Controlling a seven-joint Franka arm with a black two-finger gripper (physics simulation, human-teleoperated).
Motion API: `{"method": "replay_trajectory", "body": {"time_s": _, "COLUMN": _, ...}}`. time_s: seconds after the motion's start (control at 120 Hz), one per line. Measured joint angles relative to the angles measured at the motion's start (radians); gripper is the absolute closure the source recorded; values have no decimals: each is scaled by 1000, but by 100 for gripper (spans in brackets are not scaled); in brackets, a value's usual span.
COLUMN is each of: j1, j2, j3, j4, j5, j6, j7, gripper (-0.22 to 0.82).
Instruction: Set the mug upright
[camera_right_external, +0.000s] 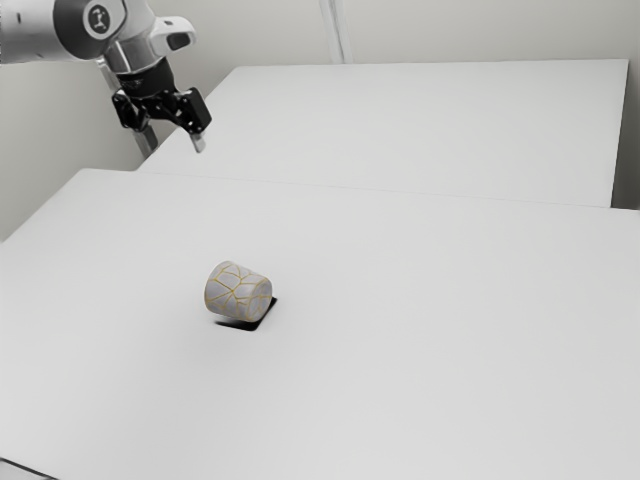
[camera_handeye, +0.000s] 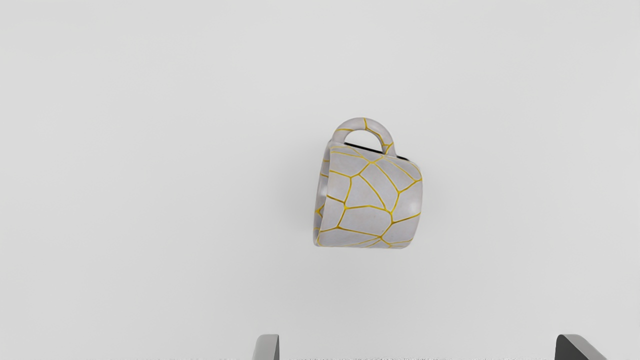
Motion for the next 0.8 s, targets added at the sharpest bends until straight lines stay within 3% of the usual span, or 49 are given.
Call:
{"method": "replay_trajectory", "body": {"time_s": 0.4, "j1": -64, "j2": -9, "j3": -2, "j4": -24, "j5": -6, "j6": -10, "j7": -2, "gripper": 0}}
{"method": "replay_trajectory", "body": {"time_s": 0.8, "j1": -30, "j2": -9, "j3": 1, "j4": -190, "j5": -106, "j6": 89, "j7": 13, "gripper": 0}}
